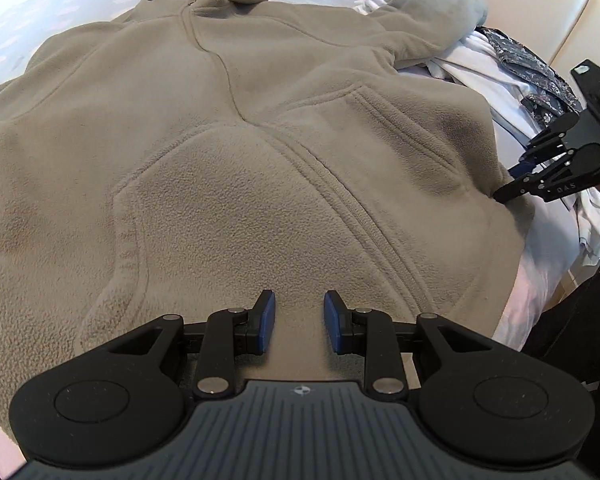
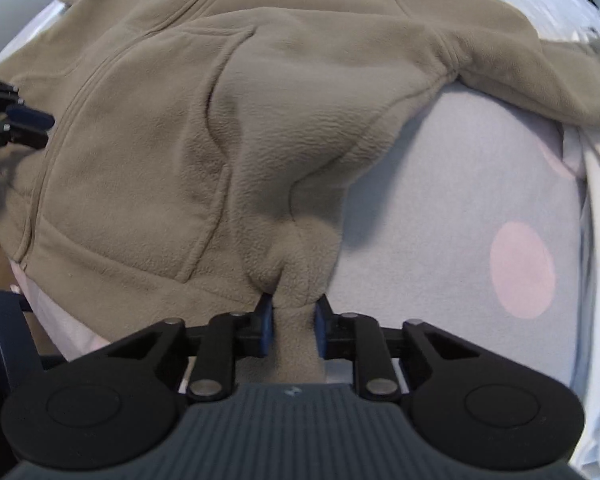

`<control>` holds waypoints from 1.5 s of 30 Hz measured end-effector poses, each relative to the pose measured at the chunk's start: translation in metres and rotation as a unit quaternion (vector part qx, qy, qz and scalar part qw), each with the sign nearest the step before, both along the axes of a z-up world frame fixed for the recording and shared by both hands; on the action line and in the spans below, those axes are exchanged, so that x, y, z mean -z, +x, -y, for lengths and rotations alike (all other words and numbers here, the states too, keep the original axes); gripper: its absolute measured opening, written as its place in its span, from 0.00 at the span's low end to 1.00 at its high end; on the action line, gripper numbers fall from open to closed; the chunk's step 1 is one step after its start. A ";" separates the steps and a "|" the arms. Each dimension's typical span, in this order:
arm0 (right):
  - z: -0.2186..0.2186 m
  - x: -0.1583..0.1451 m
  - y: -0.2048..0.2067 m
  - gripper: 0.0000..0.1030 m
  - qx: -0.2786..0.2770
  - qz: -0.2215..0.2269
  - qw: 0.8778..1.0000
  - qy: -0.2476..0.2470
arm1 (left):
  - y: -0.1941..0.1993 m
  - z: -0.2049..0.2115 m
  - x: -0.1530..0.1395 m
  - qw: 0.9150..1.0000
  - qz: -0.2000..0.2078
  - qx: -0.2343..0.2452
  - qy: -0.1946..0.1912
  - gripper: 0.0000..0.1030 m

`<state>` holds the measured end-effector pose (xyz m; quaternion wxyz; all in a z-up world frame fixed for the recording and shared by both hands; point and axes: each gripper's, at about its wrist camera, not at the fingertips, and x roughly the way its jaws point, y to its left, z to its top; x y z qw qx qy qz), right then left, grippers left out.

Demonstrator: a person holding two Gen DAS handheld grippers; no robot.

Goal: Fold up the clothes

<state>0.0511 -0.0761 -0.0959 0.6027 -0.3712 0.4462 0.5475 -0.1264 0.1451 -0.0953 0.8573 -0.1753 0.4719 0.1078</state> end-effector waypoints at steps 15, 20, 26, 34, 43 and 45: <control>0.051 -0.105 -0.023 0.14 0.095 0.027 0.993 -0.063 | -0.011 -0.002 -0.029 0.999 0.026 -0.001 -0.023 0.25; 0.040 -0.063 -0.027 0.14 0.101 0.053 0.987 -0.116 | -0.020 -0.006 -0.039 0.999 0.031 -0.011 -0.012 0.32; 0.029 -0.064 -0.042 0.31 0.078 0.133 0.981 -0.116 | -0.040 -0.023 -0.059 0.997 0.048 -0.057 0.002 0.45; 0.016 -0.101 -0.051 0.35 0.124 0.141 0.982 0.000 | -0.060 -0.045 -0.075 0.993 0.026 -0.111 0.019 0.51; -0.042 -0.083 -0.100 0.46 0.108 0.040 0.988 0.099 | -0.086 -0.057 -0.059 0.988 -0.037 -0.149 -0.009 0.57; -0.049 -0.074 -0.112 0.46 0.094 0.018 0.990 0.102 | -0.087 -0.049 -0.050 0.990 -0.047 -0.129 -0.025 0.60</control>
